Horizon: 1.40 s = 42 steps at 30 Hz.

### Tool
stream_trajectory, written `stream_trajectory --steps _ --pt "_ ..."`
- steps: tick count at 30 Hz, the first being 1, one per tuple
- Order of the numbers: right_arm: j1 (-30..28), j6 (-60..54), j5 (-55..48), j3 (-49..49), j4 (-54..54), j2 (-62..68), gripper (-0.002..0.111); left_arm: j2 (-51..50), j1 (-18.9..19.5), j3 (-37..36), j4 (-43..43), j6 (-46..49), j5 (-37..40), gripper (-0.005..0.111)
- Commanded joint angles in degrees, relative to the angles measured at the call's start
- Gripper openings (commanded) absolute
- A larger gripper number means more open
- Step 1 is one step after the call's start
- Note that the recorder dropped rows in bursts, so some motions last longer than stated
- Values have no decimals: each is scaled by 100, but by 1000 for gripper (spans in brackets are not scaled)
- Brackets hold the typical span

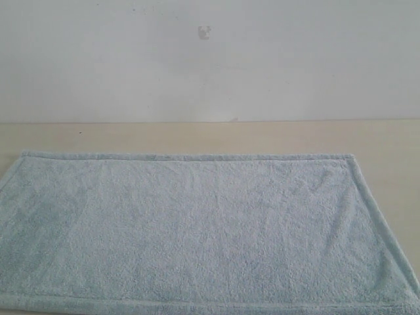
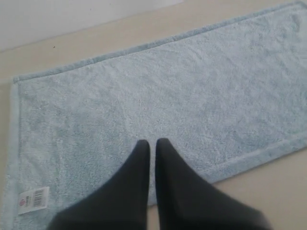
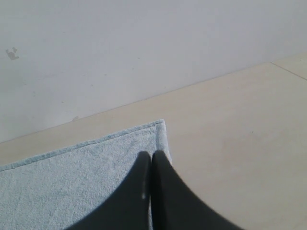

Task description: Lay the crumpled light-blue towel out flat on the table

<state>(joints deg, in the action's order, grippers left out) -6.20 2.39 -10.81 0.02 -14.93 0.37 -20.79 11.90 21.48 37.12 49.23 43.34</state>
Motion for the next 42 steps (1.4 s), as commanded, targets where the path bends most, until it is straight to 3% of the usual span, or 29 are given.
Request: stream_trajectory --steps 1,9,17,23,29,32,42 --pt "-7 10 24 -2 15 -37 0 214 -46 -83 -139 122 -230 4" --pt "-7 10 24 -2 15 -37 0 506 -46 -73 123 122 -1036 4" --pt "-7 10 24 -2 15 -37 0 569 -46 -73 168 181 -1128 4" --pt "-7 10 24 -2 15 -37 0 989 -46 -73 701 181 -1859 4" --pt "-7 10 -43 -2 15 -37 0 1279 -46 -73 299 96 -2270 4" --pt "-7 10 -57 -2 15 -37 0 1304 -46 -73 252 -397 -2562 4" --pt "-7 10 -57 -2 15 -37 0 1304 -46 -141 -1007 -3553 -3093 4"
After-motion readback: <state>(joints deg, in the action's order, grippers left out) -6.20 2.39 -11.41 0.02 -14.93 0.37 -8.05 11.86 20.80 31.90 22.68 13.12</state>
